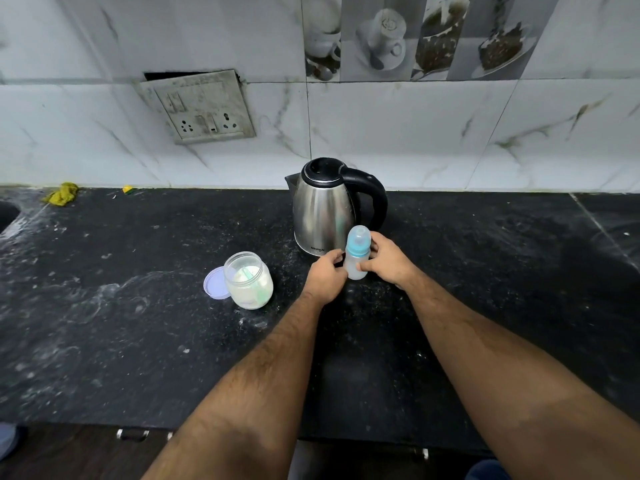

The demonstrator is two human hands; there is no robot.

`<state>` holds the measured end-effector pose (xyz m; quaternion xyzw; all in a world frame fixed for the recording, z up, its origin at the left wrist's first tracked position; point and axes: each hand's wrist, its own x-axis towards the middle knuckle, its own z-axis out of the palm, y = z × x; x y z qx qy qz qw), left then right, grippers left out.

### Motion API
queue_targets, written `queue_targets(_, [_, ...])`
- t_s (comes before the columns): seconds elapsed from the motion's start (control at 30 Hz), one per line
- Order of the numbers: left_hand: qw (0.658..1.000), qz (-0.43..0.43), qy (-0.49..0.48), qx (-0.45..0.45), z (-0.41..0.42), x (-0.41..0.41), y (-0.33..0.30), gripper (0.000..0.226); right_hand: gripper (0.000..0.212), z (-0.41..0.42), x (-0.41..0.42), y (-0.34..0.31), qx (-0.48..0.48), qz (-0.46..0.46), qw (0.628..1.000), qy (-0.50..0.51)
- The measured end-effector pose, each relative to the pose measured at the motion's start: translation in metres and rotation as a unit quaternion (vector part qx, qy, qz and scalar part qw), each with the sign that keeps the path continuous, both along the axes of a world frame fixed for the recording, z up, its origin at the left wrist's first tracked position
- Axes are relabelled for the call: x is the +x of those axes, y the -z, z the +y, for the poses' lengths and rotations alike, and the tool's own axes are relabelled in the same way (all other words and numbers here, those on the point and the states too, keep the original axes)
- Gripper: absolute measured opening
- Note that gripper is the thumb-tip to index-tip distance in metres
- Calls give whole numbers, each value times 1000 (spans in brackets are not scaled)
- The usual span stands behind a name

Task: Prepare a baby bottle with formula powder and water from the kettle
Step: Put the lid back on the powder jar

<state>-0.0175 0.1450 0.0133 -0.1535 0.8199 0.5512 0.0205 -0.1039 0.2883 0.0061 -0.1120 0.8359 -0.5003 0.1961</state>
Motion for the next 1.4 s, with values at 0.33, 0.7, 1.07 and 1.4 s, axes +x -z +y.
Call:
queue_targets(0.33, [997, 54, -30, -42, -13, 57, 9, 41, 48, 11, 92, -4, 16, 129, 977, 170])
queue_targets(0.7, [992, 56, -84, -75, -76, 144, 33, 30, 18, -39, 159, 22, -9, 127, 990, 67])
queue_targets(1.07, [979, 47, -158, -115, -176, 163, 28, 26, 38, -126, 152, 4, 12, 78, 996, 47])
queue_targets(1.4, [967, 6, -47, -251, -246, 112, 20, 59, 129, -181, 138, 5, 19, 1, 1000, 22])
